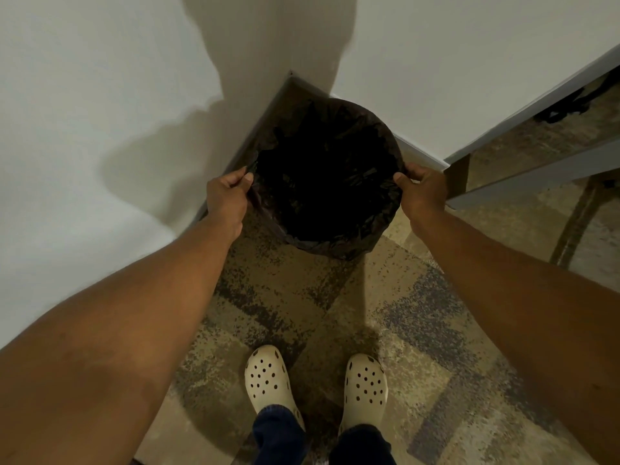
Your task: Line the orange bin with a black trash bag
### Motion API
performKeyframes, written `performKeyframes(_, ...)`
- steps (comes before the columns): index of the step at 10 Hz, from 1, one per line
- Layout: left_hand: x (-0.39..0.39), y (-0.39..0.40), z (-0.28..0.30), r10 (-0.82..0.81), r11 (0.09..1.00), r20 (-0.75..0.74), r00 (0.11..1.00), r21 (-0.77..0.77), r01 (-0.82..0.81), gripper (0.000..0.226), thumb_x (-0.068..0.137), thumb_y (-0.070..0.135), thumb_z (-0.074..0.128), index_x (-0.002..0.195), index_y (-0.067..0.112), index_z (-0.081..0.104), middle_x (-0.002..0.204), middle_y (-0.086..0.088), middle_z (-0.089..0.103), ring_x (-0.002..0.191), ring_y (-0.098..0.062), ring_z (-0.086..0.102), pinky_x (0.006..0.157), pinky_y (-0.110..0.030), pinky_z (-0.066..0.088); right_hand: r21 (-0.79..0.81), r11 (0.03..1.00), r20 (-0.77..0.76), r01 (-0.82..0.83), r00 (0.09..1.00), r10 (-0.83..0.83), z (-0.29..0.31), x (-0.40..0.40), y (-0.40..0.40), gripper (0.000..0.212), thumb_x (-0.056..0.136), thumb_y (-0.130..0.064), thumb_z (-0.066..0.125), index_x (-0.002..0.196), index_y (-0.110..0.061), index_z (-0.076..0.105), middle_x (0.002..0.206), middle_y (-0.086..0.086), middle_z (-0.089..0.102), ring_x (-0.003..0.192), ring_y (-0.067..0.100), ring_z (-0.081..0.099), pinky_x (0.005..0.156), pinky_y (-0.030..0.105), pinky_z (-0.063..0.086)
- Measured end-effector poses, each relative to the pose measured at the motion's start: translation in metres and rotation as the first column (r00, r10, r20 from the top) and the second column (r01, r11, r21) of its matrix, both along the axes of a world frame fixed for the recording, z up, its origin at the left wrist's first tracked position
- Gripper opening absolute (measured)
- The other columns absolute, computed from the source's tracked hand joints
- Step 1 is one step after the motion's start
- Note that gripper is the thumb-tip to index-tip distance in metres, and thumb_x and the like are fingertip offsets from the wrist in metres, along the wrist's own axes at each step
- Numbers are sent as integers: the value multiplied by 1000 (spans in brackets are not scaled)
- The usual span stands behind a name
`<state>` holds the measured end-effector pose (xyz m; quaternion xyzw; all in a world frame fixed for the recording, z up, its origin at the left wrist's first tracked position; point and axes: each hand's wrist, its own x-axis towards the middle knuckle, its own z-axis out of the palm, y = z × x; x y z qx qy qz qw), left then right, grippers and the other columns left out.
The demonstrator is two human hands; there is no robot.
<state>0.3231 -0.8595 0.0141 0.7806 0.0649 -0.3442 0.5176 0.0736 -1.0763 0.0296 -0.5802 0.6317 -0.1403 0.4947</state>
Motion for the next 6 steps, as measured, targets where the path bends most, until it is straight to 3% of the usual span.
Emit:
performKeyframes(1, 2, -1, -5, -36, 999, 23, 999, 24, 35, 38, 104, 14, 69, 141, 5, 69, 140, -12, 72, 131, -26, 68, 116, -48, 54, 31, 999, -12, 13, 1000, -13, -6, 0, -6, 41, 99, -11, 72, 140, -10, 68, 143, 8, 69, 132, 24, 64, 116, 41, 50)
performKeyframes(3, 6, -9, 4, -234, 953, 150, 961, 231, 196, 37, 107, 24, 63, 140, 10, 72, 138, -13, 74, 129, -30, 69, 115, -45, 54, 106, 994, -7, 9, 1000, -8, -2, -1, -14, 43, 101, -12, 70, 143, -9, 66, 146, 9, 67, 135, 26, 62, 117, 43, 49)
performKeyframes(4, 2, -8, 14, -415, 871, 290, 863, 400, 284, 40, 108, 30, 54, 137, 8, 72, 137, -18, 72, 128, -36, 67, 112, -46, 53, 92, 995, -48, -46, 998, 50, 1, -3, -14, 45, 104, -23, 67, 147, -11, 63, 148, 10, 65, 137, 28, 61, 117, 43, 48)
performKeyframes(5, -20, 0, 38, -708, 698, 496, 503, 601, 390, 57, 112, 42, 38, 156, 8, 52, 160, -21, 50, 152, -38, 45, 125, -50, 39, -119, 938, -314, -324, 909, 274, 21, -12, 0, 57, 111, -39, 49, 157, -7, 46, 158, 18, 51, 146, 39, 47, 119, 47, 41)
performKeyframes(6, -37, 4, 52, -813, 578, 537, 225, 694, 429, 67, 114, 47, 32, 168, 8, 29, 177, -15, 27, 166, -34, 19, 135, -54, 19, -285, 755, -464, -591, 774, 430, 35, -17, 18, 60, 112, -38, 42, 161, -4, 35, 166, 20, 39, 153, 40, 37, 124, 50, 34)
